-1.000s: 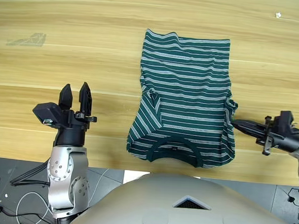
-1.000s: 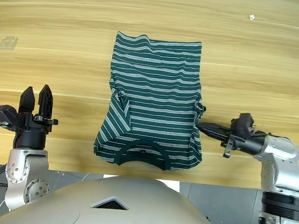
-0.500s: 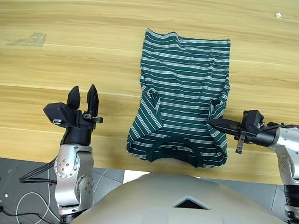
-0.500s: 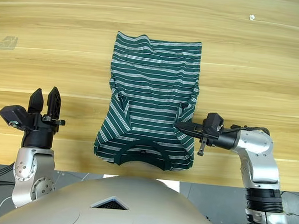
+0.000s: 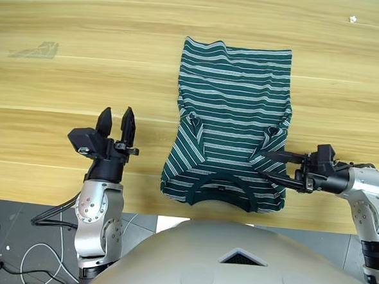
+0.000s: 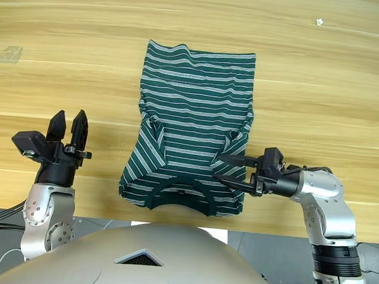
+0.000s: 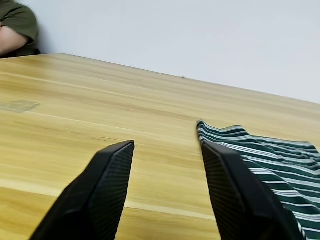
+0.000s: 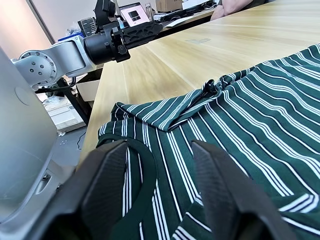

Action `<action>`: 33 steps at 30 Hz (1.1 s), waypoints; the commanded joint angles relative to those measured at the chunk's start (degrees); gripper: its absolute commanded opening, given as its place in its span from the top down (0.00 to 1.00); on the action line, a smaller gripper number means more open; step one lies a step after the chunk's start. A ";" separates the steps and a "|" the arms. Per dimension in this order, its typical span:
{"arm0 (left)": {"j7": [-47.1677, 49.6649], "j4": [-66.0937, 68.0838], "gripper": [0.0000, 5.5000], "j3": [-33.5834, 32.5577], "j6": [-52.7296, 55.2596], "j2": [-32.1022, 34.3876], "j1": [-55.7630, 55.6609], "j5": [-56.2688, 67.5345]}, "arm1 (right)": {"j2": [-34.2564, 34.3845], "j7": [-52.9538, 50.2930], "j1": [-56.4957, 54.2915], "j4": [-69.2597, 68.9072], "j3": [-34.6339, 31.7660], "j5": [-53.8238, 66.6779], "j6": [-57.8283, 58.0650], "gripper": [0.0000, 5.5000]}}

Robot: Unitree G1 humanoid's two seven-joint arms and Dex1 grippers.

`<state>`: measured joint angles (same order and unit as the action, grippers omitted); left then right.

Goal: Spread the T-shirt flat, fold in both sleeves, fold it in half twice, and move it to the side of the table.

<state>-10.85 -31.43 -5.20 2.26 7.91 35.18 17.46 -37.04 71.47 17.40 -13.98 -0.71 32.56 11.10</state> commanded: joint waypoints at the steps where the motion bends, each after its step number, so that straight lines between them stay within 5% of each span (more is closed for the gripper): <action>1: 0.15 4.89 0.54 -2.93 -11.13 15.80 -2.62 -26.86 | 3.34 -6.65 -3.87 5.94 -8.75 -7.35 -19.22 0.42; 3: 3.59 10.67 0.54 -4.60 -20.12 27.28 -2.09 -45.12 | 3.93 -8.86 -3.43 10.16 -12.74 -16.41 -39.82 0.41; 7: 6.68 16.53 0.54 -1.74 -30.99 40.72 -0.69 -62.66 | -0.27 -10.35 -4.25 20.93 -13.78 -33.22 -72.82 0.41; 10: 7.58 17.72 0.54 2.38 -36.35 46.47 0.82 -71.50 | -4.66 -9.28 -3.92 26.76 -10.75 -39.96 -85.66 0.41; 19: 7.13 16.16 0.54 5.46 -42.35 50.10 2.02 -75.66 | -12.59 -16.53 -6.49 40.07 -3.53 -49.15 -98.54 0.41; 33: -1.91 15.59 0.58 17.47 -44.68 48.78 -7.58 -73.93 | -12.66 -30.47 -5.66 36.01 7.40 -55.93 -93.82 0.40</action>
<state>-9.41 -17.17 10.53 -42.30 55.38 25.70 -54.96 -48.31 41.59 11.23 22.18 6.22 -21.56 -84.25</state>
